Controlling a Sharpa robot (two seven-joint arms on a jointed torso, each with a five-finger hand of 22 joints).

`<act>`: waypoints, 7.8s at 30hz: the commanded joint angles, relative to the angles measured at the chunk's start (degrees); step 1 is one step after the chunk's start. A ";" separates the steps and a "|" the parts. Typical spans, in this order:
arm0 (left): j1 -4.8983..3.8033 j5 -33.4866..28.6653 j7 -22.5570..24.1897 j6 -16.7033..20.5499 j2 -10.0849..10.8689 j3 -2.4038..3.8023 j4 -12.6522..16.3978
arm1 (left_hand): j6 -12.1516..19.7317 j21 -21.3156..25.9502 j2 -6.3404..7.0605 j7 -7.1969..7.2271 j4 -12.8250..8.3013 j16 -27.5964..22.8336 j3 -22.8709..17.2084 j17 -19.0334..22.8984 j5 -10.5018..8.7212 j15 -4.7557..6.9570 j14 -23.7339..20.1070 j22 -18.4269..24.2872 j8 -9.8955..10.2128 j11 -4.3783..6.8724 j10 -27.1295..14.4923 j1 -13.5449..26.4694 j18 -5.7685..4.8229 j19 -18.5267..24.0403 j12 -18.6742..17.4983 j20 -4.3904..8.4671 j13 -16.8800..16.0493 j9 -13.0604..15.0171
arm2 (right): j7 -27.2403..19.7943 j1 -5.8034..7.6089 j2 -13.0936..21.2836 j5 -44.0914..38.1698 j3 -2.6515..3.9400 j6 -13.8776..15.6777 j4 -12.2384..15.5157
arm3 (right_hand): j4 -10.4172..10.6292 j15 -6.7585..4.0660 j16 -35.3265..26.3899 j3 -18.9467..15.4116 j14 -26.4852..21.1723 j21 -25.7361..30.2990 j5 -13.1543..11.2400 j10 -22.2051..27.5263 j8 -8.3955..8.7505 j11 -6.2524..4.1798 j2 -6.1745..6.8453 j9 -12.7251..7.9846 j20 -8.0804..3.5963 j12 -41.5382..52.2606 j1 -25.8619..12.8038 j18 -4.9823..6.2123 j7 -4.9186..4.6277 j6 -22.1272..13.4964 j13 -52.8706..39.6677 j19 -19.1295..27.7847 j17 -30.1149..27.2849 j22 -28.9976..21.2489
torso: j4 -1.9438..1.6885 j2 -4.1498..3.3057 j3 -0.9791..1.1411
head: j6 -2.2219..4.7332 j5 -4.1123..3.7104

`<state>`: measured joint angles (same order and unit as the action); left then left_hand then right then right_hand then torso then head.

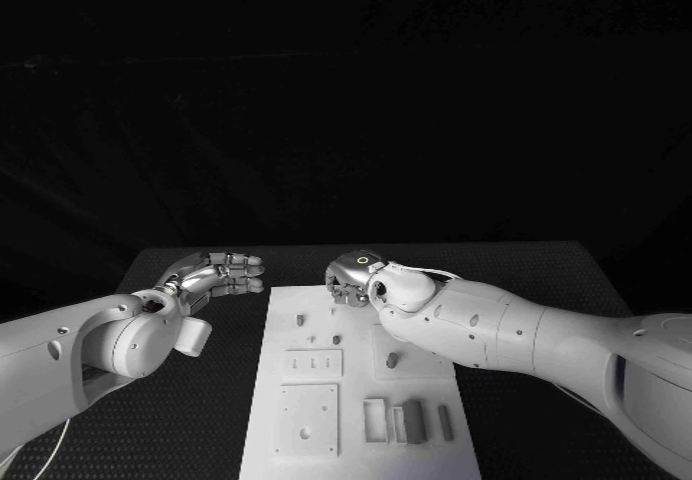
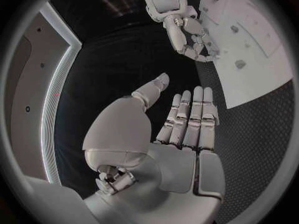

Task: Assemble the parts on the task board

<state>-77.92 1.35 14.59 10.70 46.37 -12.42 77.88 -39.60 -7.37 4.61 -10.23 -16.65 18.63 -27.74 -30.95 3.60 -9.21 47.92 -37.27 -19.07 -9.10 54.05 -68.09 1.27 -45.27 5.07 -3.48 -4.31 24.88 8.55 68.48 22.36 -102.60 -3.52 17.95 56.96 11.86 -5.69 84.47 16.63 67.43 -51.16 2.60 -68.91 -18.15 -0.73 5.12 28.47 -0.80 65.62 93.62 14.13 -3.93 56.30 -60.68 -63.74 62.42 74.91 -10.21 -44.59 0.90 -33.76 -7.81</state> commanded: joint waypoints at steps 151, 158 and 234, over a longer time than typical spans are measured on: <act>-0.01 0.12 -0.28 -1.45 -0.82 0.03 -1.45 | 0.00 0.63 -0.08 -0.10 0.10 -0.60 0.63 -0.10 -0.33 -0.12 0.39 0.08 0.40 0.04 0.39 0.75 -0.22 -0.64 -0.88 -0.06 0.15 -0.20 | -5.39 0.55 -1.99 6.93 2.49 -6.81 -10.70 | -28.38 1.30 3.18 16.44 -0.92 -2.15 0.18 0.12 4.45 2.36 0.38 2.26 -0.33 -0.33 -32.16 0.87 -4.17 -5.52 -2.03 -0.08 -3.40 1.08 | 0.12 0.05 -0.16 | 0.22 0.40; -0.01 0.12 -0.28 -1.45 -0.82 0.03 -1.48 | 0.00 0.66 -0.07 -0.10 0.08 -0.62 0.64 -0.10 -0.33 -0.12 0.40 0.08 0.41 0.05 0.40 0.75 -0.21 -0.64 -0.90 -0.06 0.15 -0.21 | -4.95 0.55 -1.94 7.11 2.42 -7.02 -10.09 | -28.01 1.52 3.12 16.10 -1.33 -2.10 0.17 0.24 5.01 2.64 1.89 1.89 -0.24 -0.43 -33.27 0.87 -4.48 -6.36 -1.95 -0.07 -3.95 0.95 | 0.20 0.00 -0.12 | 0.20 0.43; 0.06 0.08 -0.47 -1.78 -1.29 0.02 -2.08 | 0.03 0.91 -0.33 -0.14 0.17 -0.83 0.75 -0.19 -0.34 -0.14 0.45 0.07 0.54 0.01 0.39 1.10 -0.24 -0.72 -1.07 -0.09 0.18 -0.30 | -3.67 0.47 -3.48 7.27 1.47 -6.92 -11.73 | -26.88 0.89 3.57 18.70 -2.58 -2.21 0.18 0.90 3.23 1.86 -3.98 2.16 -0.27 -0.29 -34.98 0.87 -3.61 -3.53 -1.47 0.39 -5.52 1.03 | 0.17 -0.01 -0.16 | -0.11 0.28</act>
<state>-77.84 1.35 13.77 9.81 45.21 -12.43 75.76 -39.60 -6.70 4.22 -10.23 -16.48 18.18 -27.25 -31.09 3.60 -9.21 47.92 -37.26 -18.81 -9.10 54.05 -67.69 1.26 -45.68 4.19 -3.49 -4.21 24.65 4.63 69.03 18.83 -94.32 -1.99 10.90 45.17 -14.80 -4.44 87.85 35.27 64.95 -53.14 2.88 -68.10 -14.75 1.51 1.52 30.50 -0.82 65.18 58.62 13.78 -7.30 52.20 -62.19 -63.42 56.84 74.94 -10.10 -44.57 0.73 -33.82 -7.55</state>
